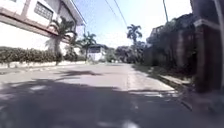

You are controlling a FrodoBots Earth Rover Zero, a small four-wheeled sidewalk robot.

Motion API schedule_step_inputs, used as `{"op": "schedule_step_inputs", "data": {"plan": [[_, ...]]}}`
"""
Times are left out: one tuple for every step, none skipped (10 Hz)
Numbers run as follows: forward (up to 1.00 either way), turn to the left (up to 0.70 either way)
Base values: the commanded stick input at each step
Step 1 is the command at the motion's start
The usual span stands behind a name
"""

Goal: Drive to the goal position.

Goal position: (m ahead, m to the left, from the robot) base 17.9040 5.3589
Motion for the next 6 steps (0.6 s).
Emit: {"op": "schedule_step_inputs", "data": {"plan": [[1.0,-0.4],[1.0,-0.4],[1.0,-0.4],[1.0,-0.18],[1.0,0.0],[1.0,0.0]]}}
